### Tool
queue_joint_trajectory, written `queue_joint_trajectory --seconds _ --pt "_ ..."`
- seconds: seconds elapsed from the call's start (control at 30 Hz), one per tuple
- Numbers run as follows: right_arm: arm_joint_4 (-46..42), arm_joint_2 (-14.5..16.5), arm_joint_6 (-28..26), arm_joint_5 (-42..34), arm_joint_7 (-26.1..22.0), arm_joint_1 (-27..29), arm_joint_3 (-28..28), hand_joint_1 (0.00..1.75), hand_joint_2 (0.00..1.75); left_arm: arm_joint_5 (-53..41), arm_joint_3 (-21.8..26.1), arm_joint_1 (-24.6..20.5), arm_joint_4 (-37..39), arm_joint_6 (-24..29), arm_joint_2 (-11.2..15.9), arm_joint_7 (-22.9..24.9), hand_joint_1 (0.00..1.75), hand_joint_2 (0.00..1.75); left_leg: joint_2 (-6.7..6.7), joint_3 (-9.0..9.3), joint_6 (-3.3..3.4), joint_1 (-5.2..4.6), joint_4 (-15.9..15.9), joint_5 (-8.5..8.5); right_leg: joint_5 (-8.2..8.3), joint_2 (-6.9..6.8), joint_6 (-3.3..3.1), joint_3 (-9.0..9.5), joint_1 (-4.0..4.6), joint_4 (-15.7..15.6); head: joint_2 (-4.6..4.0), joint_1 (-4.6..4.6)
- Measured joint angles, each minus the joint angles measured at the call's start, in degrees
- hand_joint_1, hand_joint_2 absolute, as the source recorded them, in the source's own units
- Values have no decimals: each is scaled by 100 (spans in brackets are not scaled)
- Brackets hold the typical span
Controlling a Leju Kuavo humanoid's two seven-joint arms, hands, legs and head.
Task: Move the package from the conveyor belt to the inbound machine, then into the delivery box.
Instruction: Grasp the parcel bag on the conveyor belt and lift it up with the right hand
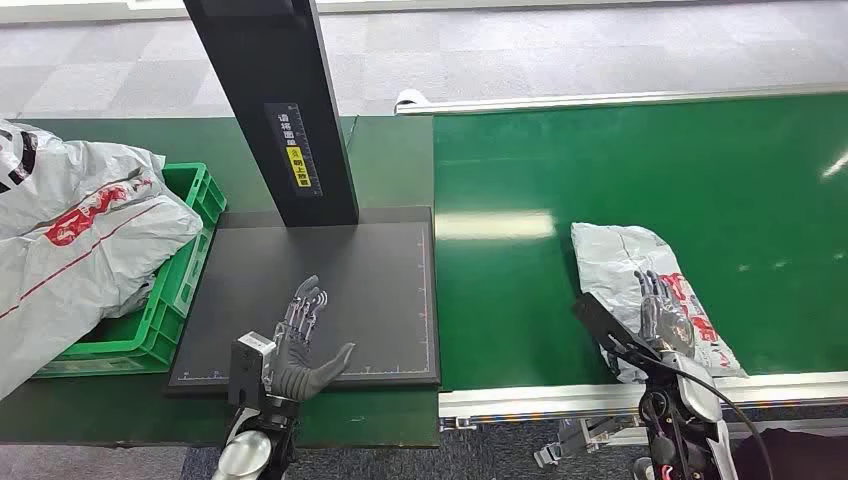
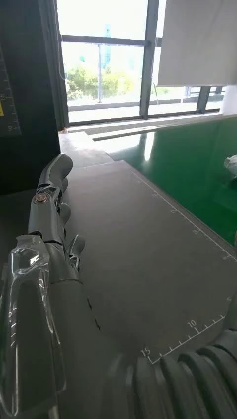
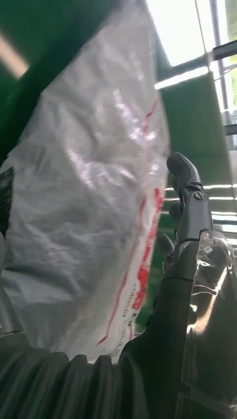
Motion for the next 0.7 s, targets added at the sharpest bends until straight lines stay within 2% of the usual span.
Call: queue_joint_trajectory --seconds 0.2,0.23,0.33,0.37,0.43,0.7 --pt "779 -146 696 158 123 -325 25 3 175 -22 -8 -2 0 69 32 101 0 175 0 1 0 0 0 0 -1 0 0 2 0 0 0 0" --pt "893 -159 741 154 116 -386 29 11 175 -34 -13 -2 0 84 36 111 0 175 0 3 0 0 0 0 -1 0 0 4 0 0 0 0" --pt "1150 -187 864 101 92 -534 34 133 175 -63 -29 -2 0 108 40 144 0 175 1 14 1 0 0 -1 -1 0 1 16 0 -1 0 0" --pt "1205 -192 890 86 86 -567 35 168 175 -66 -34 -2 0 111 40 153 0 175 1 19 2 0 0 -2 -2 0 1 21 0 -2 0 0" --pt "1268 -200 905 70 73 -619 37 174 175 -71 -38 4 0 120 42 164 0 175 1 29 3 -1 0 -3 -2 0 1 31 -1 -3 0 0" --pt "1133 -206 686 -259 -170 -603 29 175 175 -78 -39 178 -44 181 48 170 0 175 0 48 3 0 0 -4 -5 0 4 48 0 -4 0 0"
